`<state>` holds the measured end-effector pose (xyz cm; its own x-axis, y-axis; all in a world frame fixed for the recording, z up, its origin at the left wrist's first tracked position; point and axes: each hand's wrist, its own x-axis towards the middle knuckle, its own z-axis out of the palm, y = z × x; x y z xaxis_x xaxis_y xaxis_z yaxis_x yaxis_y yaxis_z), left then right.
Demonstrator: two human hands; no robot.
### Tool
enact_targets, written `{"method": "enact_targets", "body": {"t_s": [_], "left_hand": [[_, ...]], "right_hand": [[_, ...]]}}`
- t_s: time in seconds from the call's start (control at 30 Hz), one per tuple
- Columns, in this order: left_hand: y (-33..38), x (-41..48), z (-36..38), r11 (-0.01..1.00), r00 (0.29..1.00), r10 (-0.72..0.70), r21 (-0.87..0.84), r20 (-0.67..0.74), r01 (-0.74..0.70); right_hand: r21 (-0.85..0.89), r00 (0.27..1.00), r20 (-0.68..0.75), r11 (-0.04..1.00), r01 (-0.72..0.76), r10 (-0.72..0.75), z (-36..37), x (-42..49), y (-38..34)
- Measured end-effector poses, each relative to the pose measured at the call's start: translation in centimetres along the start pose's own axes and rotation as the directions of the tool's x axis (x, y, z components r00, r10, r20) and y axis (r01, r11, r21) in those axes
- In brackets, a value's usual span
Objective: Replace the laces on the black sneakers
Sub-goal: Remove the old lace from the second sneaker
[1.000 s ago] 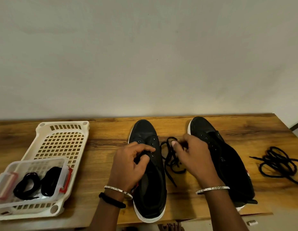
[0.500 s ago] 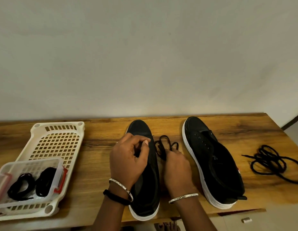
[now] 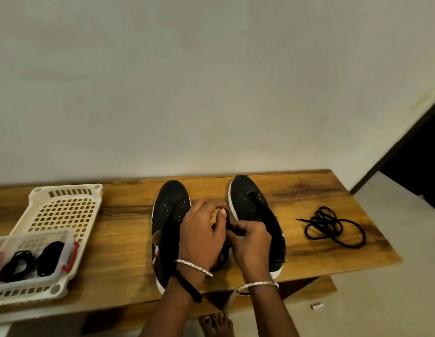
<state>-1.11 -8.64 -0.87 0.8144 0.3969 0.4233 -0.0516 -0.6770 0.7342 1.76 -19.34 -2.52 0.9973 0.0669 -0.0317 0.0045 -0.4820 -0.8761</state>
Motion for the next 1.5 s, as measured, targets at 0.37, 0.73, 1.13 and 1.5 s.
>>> {"method": "enact_targets", "body": {"t_s": [0.37, 0.73, 1.13, 1.5], "left_hand": [[9.8, -0.9, 6.8, 0.438, 0.729, -0.403, -0.583, 0.553, 0.685], [9.9, 3.4, 13.1, 0.705, 0.822, -0.404, -0.436, 0.400, 0.559], [7.0, 2.2, 8.9, 0.708, 0.855, -0.409, -0.480, 0.318, 0.517], [3.5, -3.5, -3.2, 0.666, 0.817, -0.561, -0.513, 0.134, 0.542]], "right_hand": [[0.445, 0.987, -0.117, 0.894, -0.046, 0.109, -15.5, 0.5, 0.4], [0.166, 0.925, -0.328, 0.976, -0.143, 0.192, -16.5, 11.2, 8.0], [-0.365, 0.960, -0.280, 0.928, -0.075, -0.032, -13.7, 10.9, 8.5], [0.020, 0.954, -0.230, 0.980, 0.200, -0.190, -8.9, -2.0, -0.8]]}}
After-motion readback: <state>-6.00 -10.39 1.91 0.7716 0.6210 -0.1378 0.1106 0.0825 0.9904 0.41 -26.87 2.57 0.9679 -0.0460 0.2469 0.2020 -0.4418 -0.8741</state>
